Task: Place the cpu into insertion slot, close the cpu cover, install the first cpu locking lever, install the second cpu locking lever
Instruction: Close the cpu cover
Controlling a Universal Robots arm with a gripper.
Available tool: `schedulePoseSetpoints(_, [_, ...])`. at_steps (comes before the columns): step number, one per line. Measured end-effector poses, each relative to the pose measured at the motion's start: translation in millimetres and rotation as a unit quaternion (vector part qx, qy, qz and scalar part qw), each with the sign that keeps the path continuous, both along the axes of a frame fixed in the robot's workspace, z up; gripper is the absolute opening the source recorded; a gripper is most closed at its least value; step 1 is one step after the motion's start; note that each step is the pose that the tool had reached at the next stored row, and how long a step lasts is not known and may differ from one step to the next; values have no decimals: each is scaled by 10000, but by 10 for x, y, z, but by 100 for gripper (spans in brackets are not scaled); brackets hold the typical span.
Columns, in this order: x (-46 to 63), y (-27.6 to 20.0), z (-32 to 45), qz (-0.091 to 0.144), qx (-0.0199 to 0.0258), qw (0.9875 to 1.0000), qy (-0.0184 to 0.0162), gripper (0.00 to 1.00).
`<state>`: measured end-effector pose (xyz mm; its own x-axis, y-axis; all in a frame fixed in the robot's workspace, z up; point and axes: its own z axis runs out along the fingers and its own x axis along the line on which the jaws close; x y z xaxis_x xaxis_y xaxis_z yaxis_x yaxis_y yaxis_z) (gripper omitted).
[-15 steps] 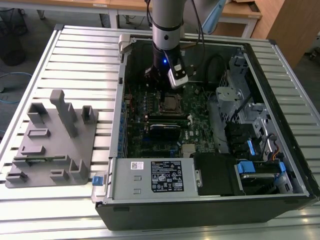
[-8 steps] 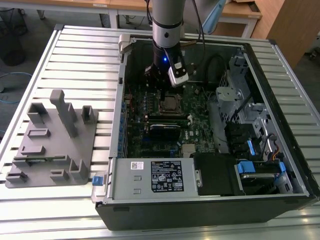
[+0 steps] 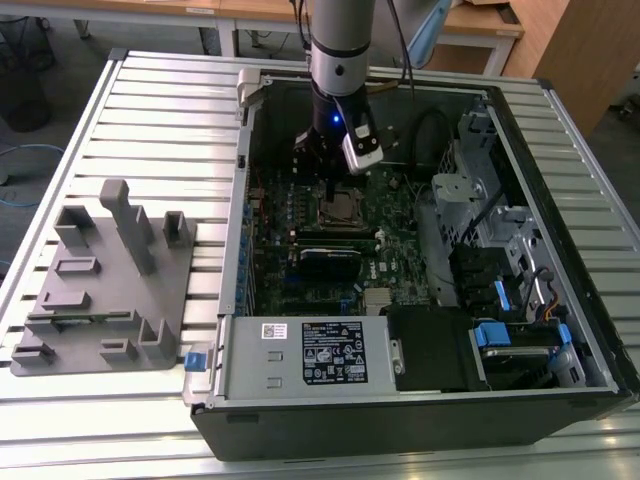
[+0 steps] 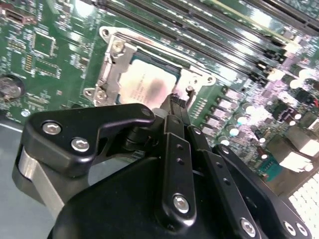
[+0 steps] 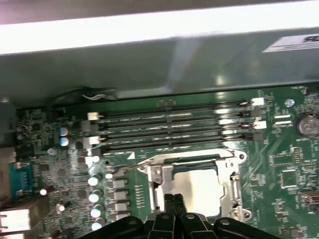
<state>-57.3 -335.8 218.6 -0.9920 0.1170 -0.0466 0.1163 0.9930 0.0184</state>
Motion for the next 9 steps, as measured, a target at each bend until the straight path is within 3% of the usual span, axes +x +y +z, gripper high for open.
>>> schedulePoseSetpoints(9, [177,-1,-2,0,0,10000,0,10])
